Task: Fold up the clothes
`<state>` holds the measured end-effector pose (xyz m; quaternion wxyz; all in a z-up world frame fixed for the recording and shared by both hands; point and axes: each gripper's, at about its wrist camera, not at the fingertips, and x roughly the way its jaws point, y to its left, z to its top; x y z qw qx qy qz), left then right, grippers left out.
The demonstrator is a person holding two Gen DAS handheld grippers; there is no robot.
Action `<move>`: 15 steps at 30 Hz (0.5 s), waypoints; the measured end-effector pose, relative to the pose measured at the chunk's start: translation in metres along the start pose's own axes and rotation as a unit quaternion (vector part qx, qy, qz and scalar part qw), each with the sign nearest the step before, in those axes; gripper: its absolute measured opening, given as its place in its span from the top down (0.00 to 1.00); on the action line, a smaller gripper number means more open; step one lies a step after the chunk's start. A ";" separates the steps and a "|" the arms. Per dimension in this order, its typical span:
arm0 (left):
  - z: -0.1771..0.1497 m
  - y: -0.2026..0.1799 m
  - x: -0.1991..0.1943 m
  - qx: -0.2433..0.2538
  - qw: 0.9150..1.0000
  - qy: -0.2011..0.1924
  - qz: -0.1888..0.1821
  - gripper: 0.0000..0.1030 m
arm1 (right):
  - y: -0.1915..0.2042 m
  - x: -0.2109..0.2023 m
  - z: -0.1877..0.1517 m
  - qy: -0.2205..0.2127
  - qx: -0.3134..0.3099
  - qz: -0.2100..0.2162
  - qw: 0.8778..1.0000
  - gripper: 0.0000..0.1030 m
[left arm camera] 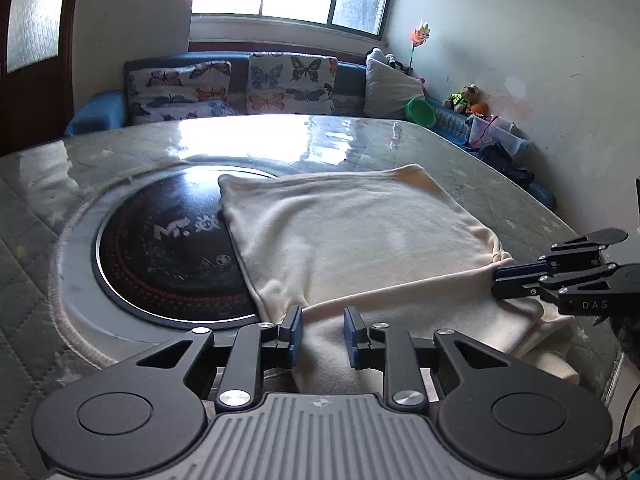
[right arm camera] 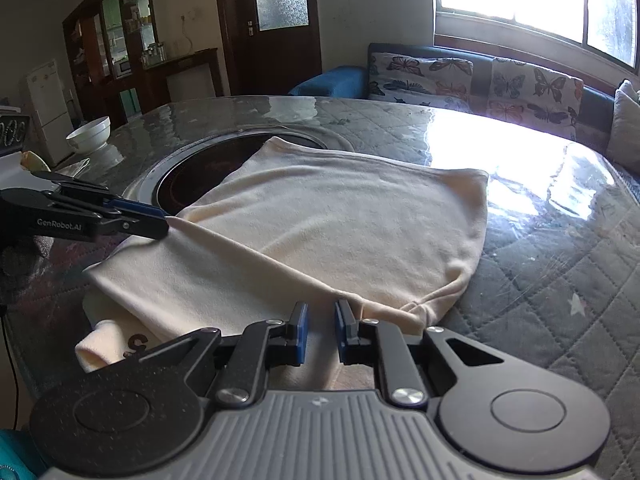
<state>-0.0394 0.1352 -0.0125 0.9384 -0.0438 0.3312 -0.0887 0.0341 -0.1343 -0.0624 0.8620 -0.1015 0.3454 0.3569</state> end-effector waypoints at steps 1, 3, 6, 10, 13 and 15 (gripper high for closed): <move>0.000 -0.004 -0.004 0.010 1.000 -0.005 0.001 0.76 | 0.001 -0.003 0.001 -0.002 -0.002 0.001 1.000 0.85; -0.001 -0.012 -0.012 0.030 0.999 -0.015 0.001 0.76 | 0.005 -0.008 0.002 -0.005 -0.008 0.008 1.000 0.82; -0.008 -0.026 -0.015 0.073 0.997 -0.013 -0.001 0.76 | 0.014 -0.013 -0.003 0.001 -0.018 0.021 1.000 0.80; -0.021 -0.032 -0.009 0.101 0.995 0.007 0.008 0.75 | 0.019 -0.015 -0.016 0.022 -0.028 0.026 0.999 0.79; -0.022 -0.031 -0.012 0.101 0.995 0.005 0.009 0.74 | 0.020 -0.021 -0.017 0.024 -0.035 0.024 0.999 0.79; -0.018 -0.033 -0.016 0.100 0.995 -0.006 0.007 0.74 | 0.021 -0.027 -0.013 0.017 -0.040 0.021 0.999 0.78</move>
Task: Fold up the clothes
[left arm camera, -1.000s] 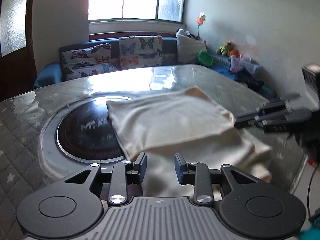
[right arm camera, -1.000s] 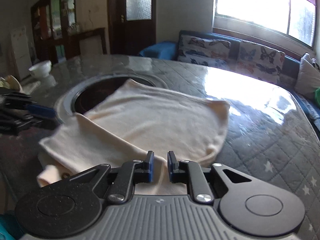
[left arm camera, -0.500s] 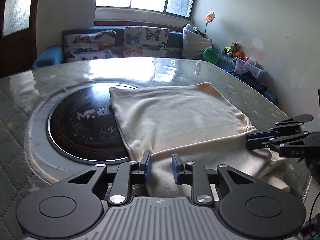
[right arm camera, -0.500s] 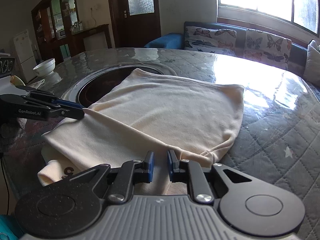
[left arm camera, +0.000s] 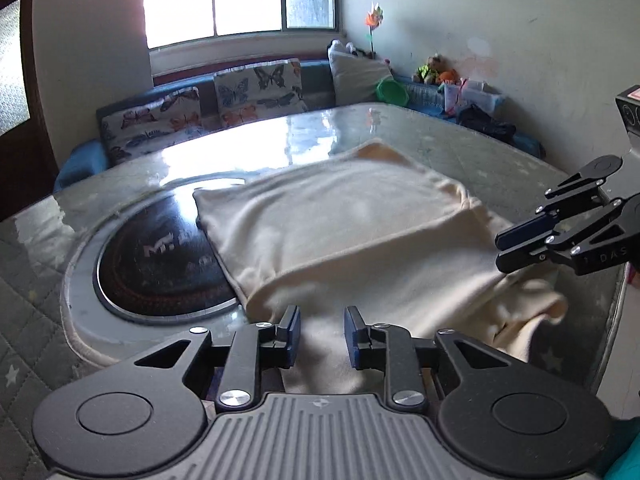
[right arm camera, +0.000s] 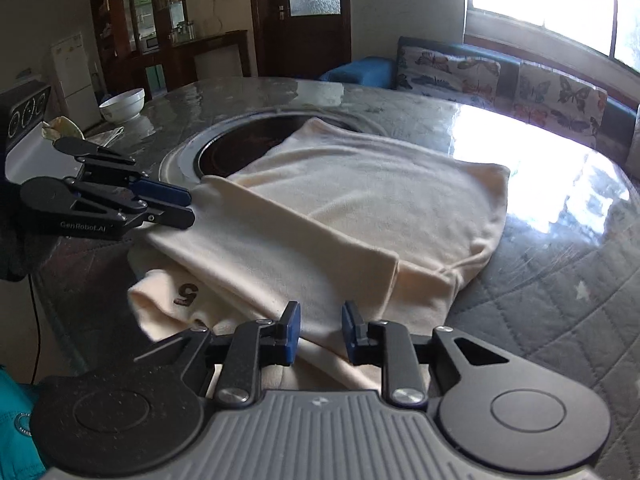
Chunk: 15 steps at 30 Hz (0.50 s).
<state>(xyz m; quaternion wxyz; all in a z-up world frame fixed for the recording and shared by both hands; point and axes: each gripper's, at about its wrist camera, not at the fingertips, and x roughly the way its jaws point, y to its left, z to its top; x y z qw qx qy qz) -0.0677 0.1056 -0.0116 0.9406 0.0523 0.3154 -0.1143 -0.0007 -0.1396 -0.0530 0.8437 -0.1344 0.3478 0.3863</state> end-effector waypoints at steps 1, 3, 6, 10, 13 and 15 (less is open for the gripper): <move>0.003 -0.001 -0.001 0.000 1.000 -0.005 -0.002 0.74 | -0.001 -0.001 0.003 -0.006 -0.001 -0.002 1.000 0.78; 0.009 -0.004 0.000 0.002 1.000 -0.013 -0.003 0.72 | -0.004 0.000 0.009 -0.018 -0.003 -0.007 1.000 0.76; 0.016 -0.004 0.012 -0.002 1.000 -0.012 0.001 0.70 | -0.012 0.013 0.016 -0.028 0.007 -0.017 0.999 0.74; 0.017 0.001 0.030 -0.010 1.000 0.006 0.011 0.70 | -0.020 0.028 0.018 -0.021 0.020 -0.023 0.999 0.74; 0.015 0.003 0.032 -0.010 1.000 0.012 0.013 0.70 | -0.022 0.028 0.014 -0.017 0.022 -0.021 0.999 0.74; 0.014 0.000 0.023 0.001 1.000 0.007 0.007 0.67 | -0.022 0.021 0.013 -0.017 0.016 -0.022 0.999 0.73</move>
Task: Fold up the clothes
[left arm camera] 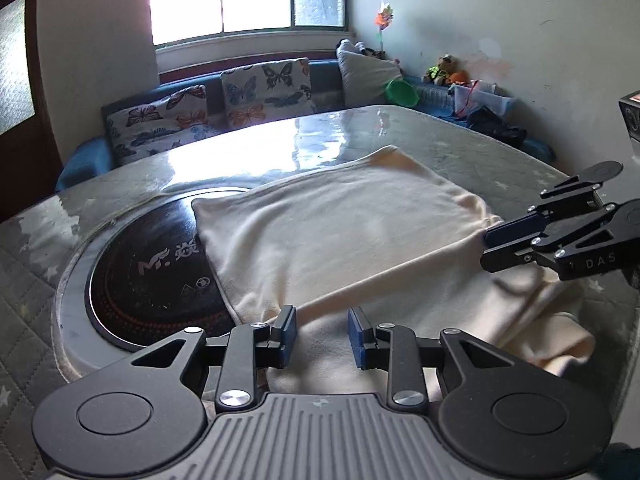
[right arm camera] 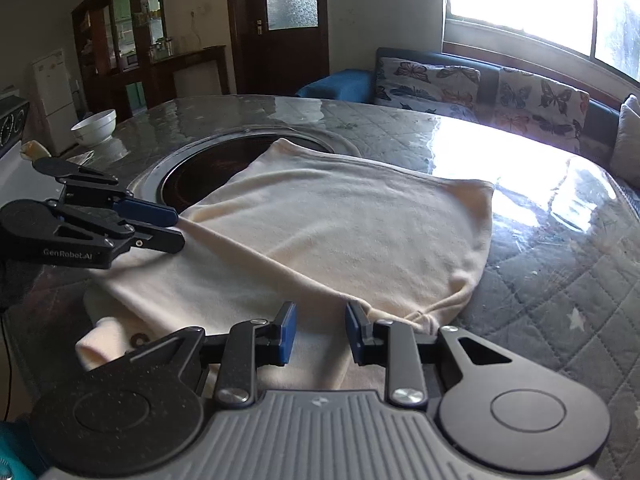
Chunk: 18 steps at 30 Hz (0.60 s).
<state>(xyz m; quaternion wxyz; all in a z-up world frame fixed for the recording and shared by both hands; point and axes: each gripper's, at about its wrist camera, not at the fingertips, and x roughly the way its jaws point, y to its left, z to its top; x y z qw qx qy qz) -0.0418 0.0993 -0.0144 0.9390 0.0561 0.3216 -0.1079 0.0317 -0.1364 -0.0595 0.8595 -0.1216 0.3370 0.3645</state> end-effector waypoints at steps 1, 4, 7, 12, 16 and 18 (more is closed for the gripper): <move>-0.001 -0.002 -0.006 0.007 1.000 -0.003 -0.003 0.66 | 0.000 -0.004 -0.001 0.001 -0.005 0.000 1.000 0.73; -0.009 -0.009 -0.025 0.033 0.999 -0.005 -0.015 0.63 | 0.001 -0.015 -0.005 0.009 -0.020 0.002 1.000 0.70; -0.019 -0.019 -0.044 0.069 0.997 -0.004 -0.025 0.58 | 0.005 -0.024 -0.010 0.016 -0.034 0.008 0.999 0.66; -0.038 -0.042 -0.064 0.137 0.990 0.003 -0.039 0.54 | 0.012 -0.037 -0.016 0.023 -0.052 0.015 0.998 0.60; -0.048 -0.065 -0.059 0.186 0.982 -0.010 -0.038 0.54 | 0.014 -0.046 -0.021 0.024 -0.065 0.010 0.998 0.52; -0.049 -0.073 -0.054 0.197 0.979 -0.020 -0.042 0.54 | 0.016 -0.051 -0.024 0.027 -0.075 0.008 0.997 0.51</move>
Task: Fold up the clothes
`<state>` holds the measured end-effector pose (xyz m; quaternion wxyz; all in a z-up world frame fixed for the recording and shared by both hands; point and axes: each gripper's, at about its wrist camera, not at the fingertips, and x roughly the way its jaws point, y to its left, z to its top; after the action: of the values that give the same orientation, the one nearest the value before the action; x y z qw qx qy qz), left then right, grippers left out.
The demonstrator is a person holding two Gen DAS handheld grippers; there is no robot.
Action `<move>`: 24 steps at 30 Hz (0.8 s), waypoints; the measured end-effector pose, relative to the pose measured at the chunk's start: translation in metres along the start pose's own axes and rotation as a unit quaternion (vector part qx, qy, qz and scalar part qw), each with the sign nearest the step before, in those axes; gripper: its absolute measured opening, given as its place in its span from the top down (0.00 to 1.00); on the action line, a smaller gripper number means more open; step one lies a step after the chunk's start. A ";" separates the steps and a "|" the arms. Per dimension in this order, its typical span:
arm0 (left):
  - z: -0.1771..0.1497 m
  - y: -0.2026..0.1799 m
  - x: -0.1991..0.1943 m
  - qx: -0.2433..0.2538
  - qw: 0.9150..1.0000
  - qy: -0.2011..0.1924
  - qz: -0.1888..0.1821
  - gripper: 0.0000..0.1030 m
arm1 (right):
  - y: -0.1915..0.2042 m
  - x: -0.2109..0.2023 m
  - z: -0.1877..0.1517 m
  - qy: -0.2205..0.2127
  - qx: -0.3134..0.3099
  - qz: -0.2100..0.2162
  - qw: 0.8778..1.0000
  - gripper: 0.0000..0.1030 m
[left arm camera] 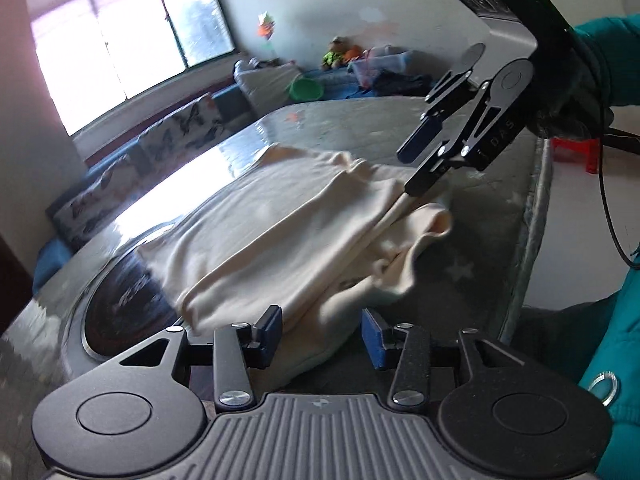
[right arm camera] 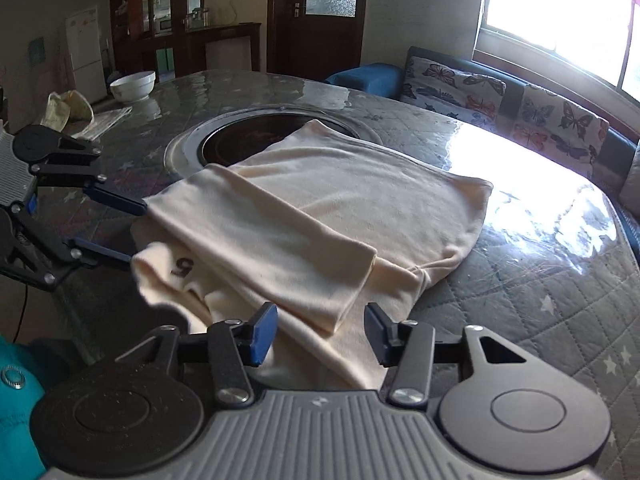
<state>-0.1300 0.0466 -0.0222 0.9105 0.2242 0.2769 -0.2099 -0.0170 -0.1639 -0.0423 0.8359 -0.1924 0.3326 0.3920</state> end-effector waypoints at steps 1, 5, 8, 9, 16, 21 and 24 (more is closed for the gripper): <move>0.001 -0.003 0.002 0.006 1.000 -0.005 -0.001 0.54 | 0.002 -0.003 -0.001 0.001 -0.008 -0.001 1.000 0.50; 0.002 -0.010 0.009 0.018 1.000 -0.020 -0.004 0.65 | 0.008 -0.012 -0.007 0.003 -0.042 -0.008 0.999 0.41; 0.006 -0.004 0.011 0.002 1.000 -0.027 -0.003 0.87 | 0.013 -0.018 -0.014 0.004 -0.070 -0.012 0.997 0.35; 0.008 -0.001 0.011 -0.008 1.000 -0.030 -0.003 0.88 | 0.015 -0.018 -0.015 0.004 -0.077 -0.010 0.997 0.33; 0.025 0.032 0.017 -0.089 0.995 -0.041 -0.002 0.92 | 0.033 -0.006 -0.020 -0.017 -0.137 -0.005 0.990 0.28; 0.030 0.043 0.023 -0.116 0.992 -0.039 -0.010 0.92 | 0.035 0.013 -0.014 -0.034 -0.142 0.001 0.989 0.39; 0.028 0.042 0.022 -0.112 0.993 -0.034 -0.014 0.91 | 0.026 0.024 -0.006 -0.024 -0.119 0.014 0.992 0.56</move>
<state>-0.0803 0.0602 -0.0022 0.9357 0.1097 0.2708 -0.1977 -0.0289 -0.1384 -0.0650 0.8092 -0.2764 0.2657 0.4452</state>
